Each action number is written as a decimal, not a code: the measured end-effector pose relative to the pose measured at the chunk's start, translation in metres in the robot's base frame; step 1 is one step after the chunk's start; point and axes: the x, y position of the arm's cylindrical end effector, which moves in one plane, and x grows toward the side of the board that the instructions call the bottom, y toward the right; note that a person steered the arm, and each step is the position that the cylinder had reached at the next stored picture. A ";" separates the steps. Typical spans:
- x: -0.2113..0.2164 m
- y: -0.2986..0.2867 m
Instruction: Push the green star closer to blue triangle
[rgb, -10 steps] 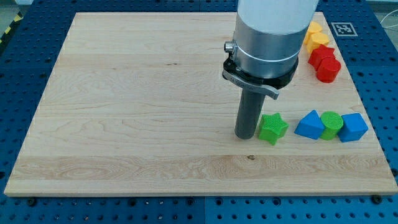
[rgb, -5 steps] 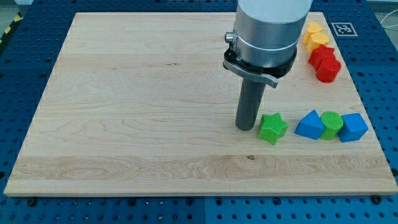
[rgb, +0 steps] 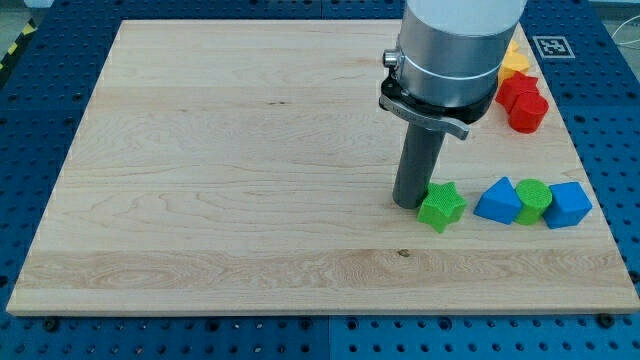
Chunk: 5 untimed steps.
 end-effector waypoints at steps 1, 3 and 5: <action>0.000 0.006; 0.000 0.020; 0.000 0.022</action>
